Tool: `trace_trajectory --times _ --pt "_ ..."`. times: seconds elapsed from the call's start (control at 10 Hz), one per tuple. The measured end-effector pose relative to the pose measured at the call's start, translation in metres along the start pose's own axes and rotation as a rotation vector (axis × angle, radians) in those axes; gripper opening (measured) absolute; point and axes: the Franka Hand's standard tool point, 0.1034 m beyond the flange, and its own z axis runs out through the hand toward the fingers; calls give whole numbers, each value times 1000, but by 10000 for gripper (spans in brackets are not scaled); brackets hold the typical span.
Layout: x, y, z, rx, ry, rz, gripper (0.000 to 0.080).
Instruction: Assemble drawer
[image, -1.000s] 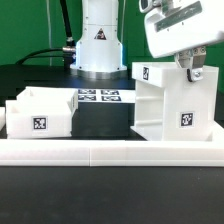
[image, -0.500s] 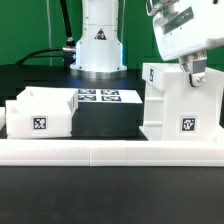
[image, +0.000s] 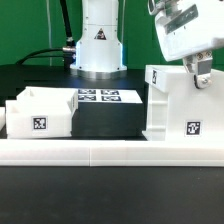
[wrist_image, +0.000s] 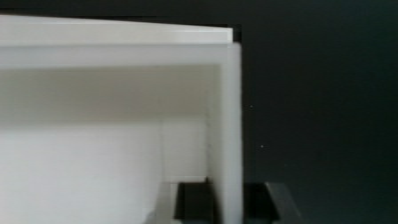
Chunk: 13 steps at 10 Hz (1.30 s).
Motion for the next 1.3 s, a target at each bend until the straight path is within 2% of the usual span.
trace_trajectory --times 0.1,0.2,0.3,0.4,0.5,0.6,0.7,0.8,1.0,1.1,1.3 --pt "0 0 0 0 0 -4 52" --pt "0 0 0 0 0 -9 148" --pt "-1 0 1 -1 0 -11 283" --pt "-1 1 0 1 1 -36 283" --pt "-1 5 -2 2 4 -141 495" --pt "1 11 -8 0 5 -238 600" --pt "1 16 -16 2 6 -343 634" --pt "-1 20 -27 7 8 -439 634" --pt "13 35 -56 23 18 -668 647" --pt "19 39 -60 17 18 -753 648" --pt "17 40 -56 14 17 -727 648"
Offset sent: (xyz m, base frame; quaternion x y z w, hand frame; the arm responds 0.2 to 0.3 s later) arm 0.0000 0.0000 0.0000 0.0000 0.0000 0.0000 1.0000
